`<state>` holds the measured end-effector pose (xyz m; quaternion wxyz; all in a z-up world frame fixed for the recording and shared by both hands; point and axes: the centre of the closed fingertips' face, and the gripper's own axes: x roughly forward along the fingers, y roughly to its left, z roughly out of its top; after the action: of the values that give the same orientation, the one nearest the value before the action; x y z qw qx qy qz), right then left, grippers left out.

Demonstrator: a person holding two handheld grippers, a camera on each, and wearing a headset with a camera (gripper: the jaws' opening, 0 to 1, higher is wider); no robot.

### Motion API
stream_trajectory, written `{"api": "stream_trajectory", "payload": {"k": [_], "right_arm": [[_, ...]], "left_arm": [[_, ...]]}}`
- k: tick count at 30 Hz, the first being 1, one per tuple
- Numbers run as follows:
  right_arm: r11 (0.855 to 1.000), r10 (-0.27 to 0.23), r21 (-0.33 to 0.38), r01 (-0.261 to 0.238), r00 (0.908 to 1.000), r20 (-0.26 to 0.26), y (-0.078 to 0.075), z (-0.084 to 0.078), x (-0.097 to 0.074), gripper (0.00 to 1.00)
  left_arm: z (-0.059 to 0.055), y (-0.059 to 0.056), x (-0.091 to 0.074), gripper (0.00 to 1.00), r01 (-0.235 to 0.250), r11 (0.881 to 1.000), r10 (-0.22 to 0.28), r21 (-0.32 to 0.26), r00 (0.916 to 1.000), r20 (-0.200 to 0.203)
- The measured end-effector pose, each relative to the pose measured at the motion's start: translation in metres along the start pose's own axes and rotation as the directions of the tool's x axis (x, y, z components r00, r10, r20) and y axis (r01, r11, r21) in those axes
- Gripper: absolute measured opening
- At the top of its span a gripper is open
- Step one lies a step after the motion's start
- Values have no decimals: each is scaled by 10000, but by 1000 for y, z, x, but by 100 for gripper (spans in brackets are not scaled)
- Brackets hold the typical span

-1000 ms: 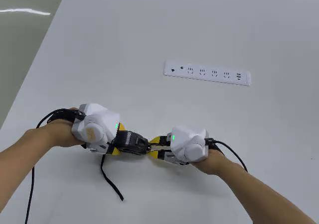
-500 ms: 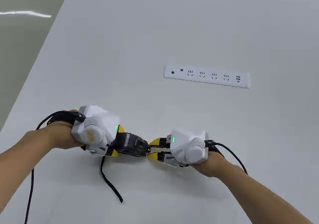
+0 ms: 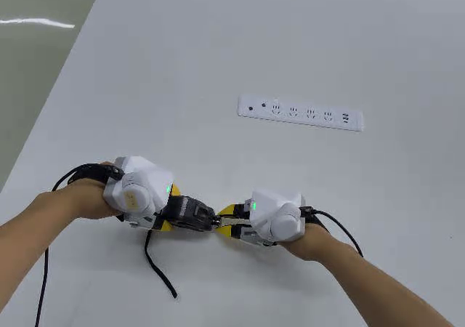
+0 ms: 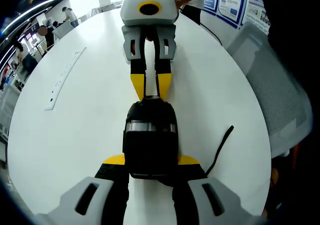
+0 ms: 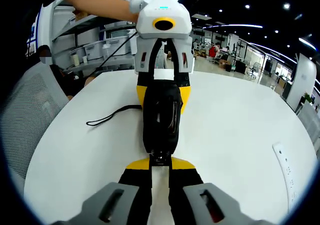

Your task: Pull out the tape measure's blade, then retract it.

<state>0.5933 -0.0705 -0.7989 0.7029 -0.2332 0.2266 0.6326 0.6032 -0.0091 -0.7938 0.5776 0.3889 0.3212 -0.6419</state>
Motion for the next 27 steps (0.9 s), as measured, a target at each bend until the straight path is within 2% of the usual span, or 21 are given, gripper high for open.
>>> {"api": "stream_trajectory", "payload": {"k": [27], "right_arm": [[10000, 12, 28, -12, 10000, -1, 1, -3, -12, 10]], "left_arm": [[-2, 0, -1, 29, -18, 10000, 17, -85, 9999, -130]]}}
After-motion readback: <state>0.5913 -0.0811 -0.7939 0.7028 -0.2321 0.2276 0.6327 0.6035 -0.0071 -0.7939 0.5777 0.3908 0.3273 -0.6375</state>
